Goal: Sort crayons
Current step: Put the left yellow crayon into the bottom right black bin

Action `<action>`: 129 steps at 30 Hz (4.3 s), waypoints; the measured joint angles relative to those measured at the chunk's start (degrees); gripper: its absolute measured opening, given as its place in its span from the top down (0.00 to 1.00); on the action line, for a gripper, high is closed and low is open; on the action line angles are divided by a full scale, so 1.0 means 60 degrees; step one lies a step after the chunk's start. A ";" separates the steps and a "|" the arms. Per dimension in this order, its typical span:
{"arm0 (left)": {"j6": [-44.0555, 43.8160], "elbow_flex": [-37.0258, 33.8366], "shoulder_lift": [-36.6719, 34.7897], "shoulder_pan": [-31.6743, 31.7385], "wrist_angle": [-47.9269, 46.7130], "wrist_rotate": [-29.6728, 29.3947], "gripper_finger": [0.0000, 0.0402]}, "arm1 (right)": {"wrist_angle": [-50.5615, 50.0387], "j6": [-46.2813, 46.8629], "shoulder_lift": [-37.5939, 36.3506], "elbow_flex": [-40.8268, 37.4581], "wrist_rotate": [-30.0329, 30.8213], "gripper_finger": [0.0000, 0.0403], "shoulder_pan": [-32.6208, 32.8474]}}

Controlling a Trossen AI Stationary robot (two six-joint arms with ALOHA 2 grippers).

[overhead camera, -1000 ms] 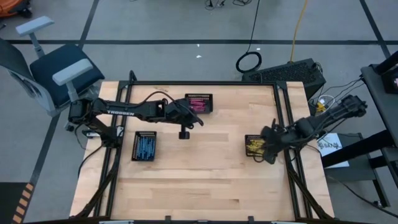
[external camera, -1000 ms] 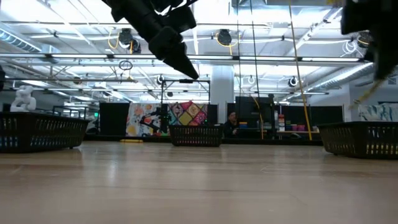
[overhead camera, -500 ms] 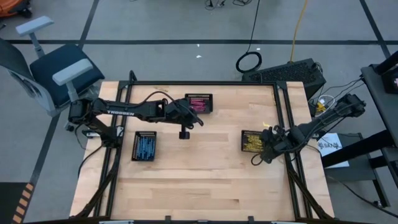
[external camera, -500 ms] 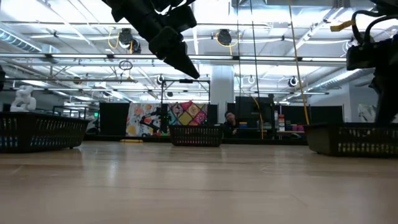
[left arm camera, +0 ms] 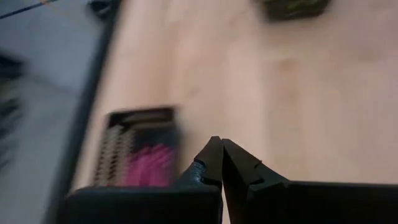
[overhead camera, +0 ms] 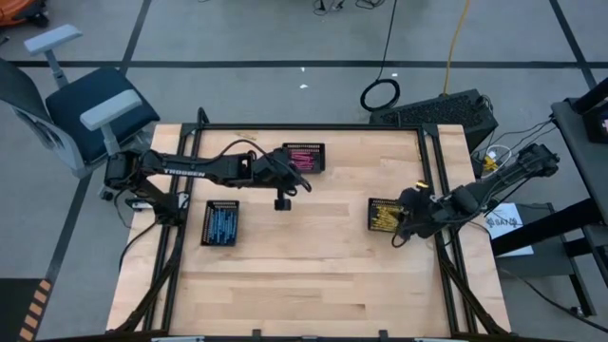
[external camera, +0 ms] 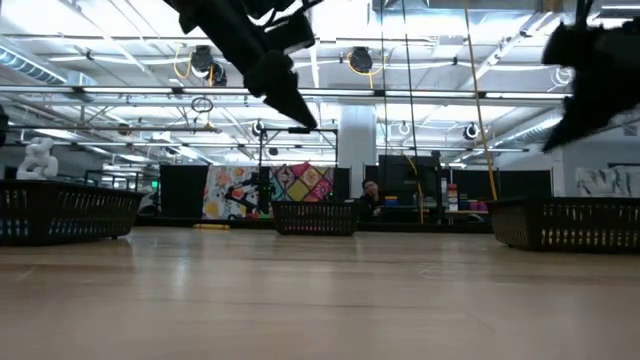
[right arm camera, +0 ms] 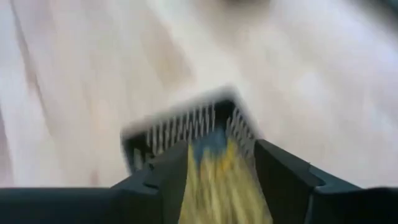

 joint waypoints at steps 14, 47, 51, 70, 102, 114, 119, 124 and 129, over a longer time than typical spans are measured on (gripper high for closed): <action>-0.3441 0.0000 -0.0007 0.2926 -0.2378 -0.3789 0.99 | 1.0970 -0.4247 0.1318 -0.2658 0.1189 0.57 -0.0335; 0.1271 0.0645 0.3410 0.7551 -0.2703 -0.0299 0.61 | 1.4897 -0.5078 0.2999 -0.3144 0.0530 0.57 -0.1705; 0.2578 0.0642 0.3256 0.7270 -0.3398 0.0277 0.61 | 1.4893 -0.5078 0.2999 -0.3142 0.0530 0.57 -0.1705; 0.5999 0.0611 0.3242 0.7330 -0.3594 0.1340 0.62 | 1.4733 -0.5078 0.3003 -0.3137 0.0525 0.57 -0.1960; 0.0028 0.0598 0.0215 0.3547 -0.4257 0.1340 0.99 | 1.1187 -0.5366 -0.0191 -0.3118 -0.0460 0.57 -0.1945; -0.1905 0.0617 0.1317 0.0799 0.4669 0.4516 0.99 | 0.6639 -0.5645 -0.2235 -0.0029 -0.0690 0.57 -0.1776; -0.2144 0.0775 0.3324 -0.0078 1.0262 0.4538 0.99 | 0.6699 -0.6341 -0.2557 0.0710 -0.0946 0.57 -0.0972; -0.2608 0.2763 0.5783 -0.0465 1.2688 0.5445 0.99 | 0.6703 -0.6689 -0.2619 0.0768 -0.0168 0.57 -0.0522; -0.2769 0.5698 0.7849 -0.0579 1.1002 0.6717 0.99 | 0.6737 -0.6775 -0.2549 0.0768 0.0089 0.57 -0.0342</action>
